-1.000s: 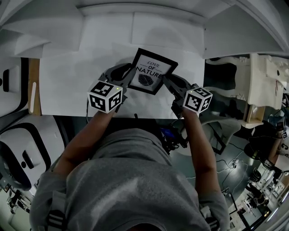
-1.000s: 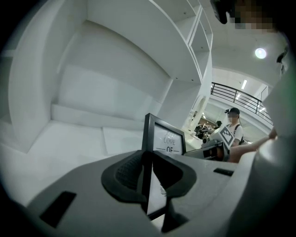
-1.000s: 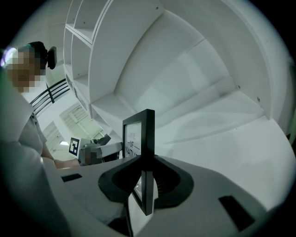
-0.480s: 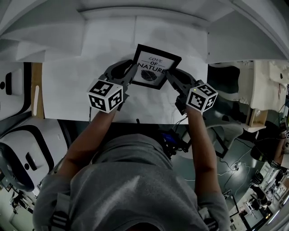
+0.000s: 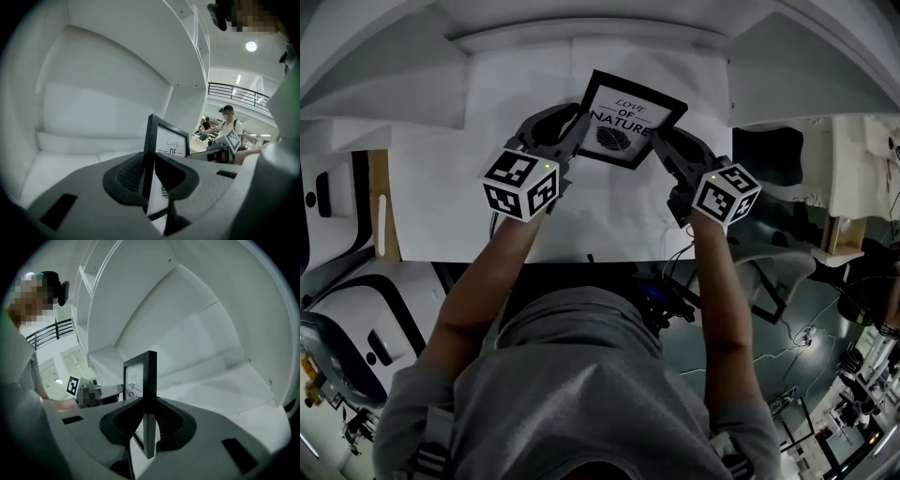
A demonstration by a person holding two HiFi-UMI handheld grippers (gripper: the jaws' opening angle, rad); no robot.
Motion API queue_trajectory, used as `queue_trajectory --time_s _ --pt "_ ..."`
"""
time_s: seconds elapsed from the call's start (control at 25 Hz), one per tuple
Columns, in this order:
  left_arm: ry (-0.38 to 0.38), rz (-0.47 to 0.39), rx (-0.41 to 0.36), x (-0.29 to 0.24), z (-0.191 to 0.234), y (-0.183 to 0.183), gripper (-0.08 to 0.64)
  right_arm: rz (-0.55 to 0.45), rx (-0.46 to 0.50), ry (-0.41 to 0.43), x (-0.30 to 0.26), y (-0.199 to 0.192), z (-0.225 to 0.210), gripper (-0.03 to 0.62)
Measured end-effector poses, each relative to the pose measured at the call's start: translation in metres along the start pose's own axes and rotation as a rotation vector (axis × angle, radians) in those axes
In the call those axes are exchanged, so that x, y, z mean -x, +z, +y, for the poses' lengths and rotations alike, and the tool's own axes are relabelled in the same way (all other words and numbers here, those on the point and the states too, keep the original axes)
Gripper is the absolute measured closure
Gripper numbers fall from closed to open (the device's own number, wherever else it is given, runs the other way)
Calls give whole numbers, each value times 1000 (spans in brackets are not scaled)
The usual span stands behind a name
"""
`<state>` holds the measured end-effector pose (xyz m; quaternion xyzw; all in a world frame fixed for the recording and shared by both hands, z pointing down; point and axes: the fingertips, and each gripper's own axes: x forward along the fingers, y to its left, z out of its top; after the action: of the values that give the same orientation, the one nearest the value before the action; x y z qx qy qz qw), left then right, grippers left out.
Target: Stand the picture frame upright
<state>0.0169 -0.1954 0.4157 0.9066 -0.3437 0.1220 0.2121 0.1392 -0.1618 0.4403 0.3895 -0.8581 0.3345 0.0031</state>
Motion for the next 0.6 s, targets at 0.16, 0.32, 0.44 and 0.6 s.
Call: queue_trajectory --time_s 0.16,0.32,0.44,0.6 --pt "-17 1 -19 -18 -5 11 486 -27 11 -36 6 14 -14 503" --pt "-43 -23 -29 -41 -11 27 486 -56 33 -73 14 35 -31 503" --pt "-61 -51 -45 -57 -16 42 486 -85 47 -102 19 52 -43 503" --pt "-72 -53 -75 -80 -21 53 486 -105 85 -148 25 71 -61 503"
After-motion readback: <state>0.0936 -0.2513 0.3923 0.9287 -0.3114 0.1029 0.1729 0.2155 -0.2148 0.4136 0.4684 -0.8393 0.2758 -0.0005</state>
